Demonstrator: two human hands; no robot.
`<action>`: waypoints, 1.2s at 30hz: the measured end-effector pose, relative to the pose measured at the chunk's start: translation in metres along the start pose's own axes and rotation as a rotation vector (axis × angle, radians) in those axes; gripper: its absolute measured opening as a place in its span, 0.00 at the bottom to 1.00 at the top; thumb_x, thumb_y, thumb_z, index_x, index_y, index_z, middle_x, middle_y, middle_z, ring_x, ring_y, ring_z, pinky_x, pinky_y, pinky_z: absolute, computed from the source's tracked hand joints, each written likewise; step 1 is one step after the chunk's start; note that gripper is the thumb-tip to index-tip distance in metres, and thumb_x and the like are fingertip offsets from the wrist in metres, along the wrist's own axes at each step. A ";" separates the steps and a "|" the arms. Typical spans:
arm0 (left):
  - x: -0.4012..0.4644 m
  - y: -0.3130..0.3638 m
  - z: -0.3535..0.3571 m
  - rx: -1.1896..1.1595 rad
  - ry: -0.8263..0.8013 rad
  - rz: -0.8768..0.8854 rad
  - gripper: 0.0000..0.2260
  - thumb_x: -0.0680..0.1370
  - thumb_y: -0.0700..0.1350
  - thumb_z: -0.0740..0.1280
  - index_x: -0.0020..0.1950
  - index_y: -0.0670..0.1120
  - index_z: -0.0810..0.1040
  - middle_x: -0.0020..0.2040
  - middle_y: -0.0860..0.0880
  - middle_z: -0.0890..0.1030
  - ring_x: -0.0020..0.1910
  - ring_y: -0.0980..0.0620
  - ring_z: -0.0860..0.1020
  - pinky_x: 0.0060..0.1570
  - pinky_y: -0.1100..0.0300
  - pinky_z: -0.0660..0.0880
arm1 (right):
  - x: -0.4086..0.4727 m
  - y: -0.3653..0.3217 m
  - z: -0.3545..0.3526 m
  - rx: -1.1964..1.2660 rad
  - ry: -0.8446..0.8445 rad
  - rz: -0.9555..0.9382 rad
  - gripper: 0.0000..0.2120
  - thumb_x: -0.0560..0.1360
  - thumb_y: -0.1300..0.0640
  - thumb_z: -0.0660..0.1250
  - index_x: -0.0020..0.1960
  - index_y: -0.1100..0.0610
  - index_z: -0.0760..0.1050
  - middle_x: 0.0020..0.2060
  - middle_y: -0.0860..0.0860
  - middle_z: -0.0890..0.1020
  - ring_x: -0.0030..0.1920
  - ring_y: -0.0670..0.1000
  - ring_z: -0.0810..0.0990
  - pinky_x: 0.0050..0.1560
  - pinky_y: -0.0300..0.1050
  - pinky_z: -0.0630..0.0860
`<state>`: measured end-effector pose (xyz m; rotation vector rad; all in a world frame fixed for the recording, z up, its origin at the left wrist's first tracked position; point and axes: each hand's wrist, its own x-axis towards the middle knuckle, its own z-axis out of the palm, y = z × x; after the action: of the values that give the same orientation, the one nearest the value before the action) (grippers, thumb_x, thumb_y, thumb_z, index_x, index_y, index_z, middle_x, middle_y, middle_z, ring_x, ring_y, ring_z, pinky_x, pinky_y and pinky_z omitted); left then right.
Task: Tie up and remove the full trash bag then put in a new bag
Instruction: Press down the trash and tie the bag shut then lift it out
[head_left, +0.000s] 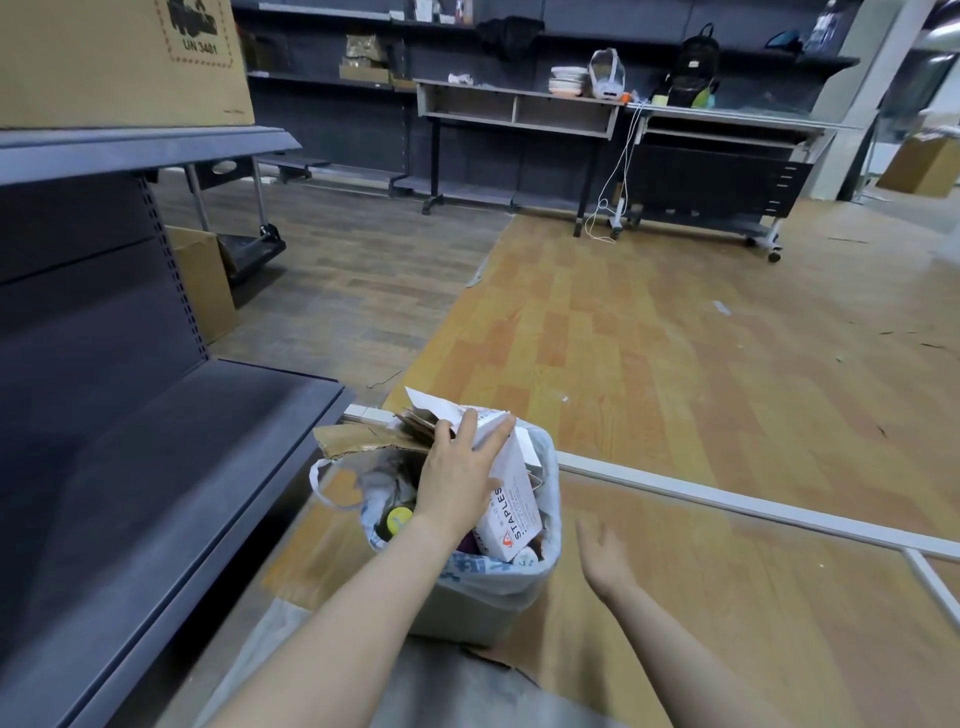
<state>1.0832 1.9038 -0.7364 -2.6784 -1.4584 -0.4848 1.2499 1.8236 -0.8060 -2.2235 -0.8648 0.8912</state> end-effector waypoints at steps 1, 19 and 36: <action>-0.001 0.001 0.001 0.002 -0.002 -0.004 0.32 0.80 0.52 0.62 0.77 0.57 0.47 0.74 0.45 0.56 0.65 0.41 0.62 0.63 0.57 0.65 | -0.003 0.002 0.000 0.036 -0.101 0.078 0.30 0.82 0.45 0.49 0.76 0.64 0.52 0.75 0.59 0.58 0.74 0.59 0.59 0.74 0.53 0.57; -0.014 0.006 0.004 -0.013 -0.008 -0.121 0.37 0.75 0.58 0.66 0.77 0.59 0.46 0.74 0.45 0.55 0.62 0.43 0.63 0.62 0.55 0.66 | 0.002 -0.005 0.020 0.407 -0.235 0.394 0.16 0.78 0.65 0.56 0.31 0.57 0.66 0.14 0.48 0.69 0.22 0.46 0.69 0.28 0.39 0.70; -0.020 0.010 0.008 0.060 0.046 -0.142 0.39 0.73 0.58 0.68 0.77 0.59 0.50 0.72 0.44 0.61 0.60 0.42 0.67 0.63 0.52 0.65 | -0.050 -0.062 -0.006 0.022 0.311 -0.120 0.14 0.80 0.57 0.54 0.58 0.63 0.73 0.54 0.60 0.79 0.56 0.60 0.77 0.52 0.47 0.70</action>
<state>1.0840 1.8836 -0.7493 -2.5135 -1.6302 -0.4987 1.2049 1.8233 -0.7406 -2.1888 -0.8244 0.4796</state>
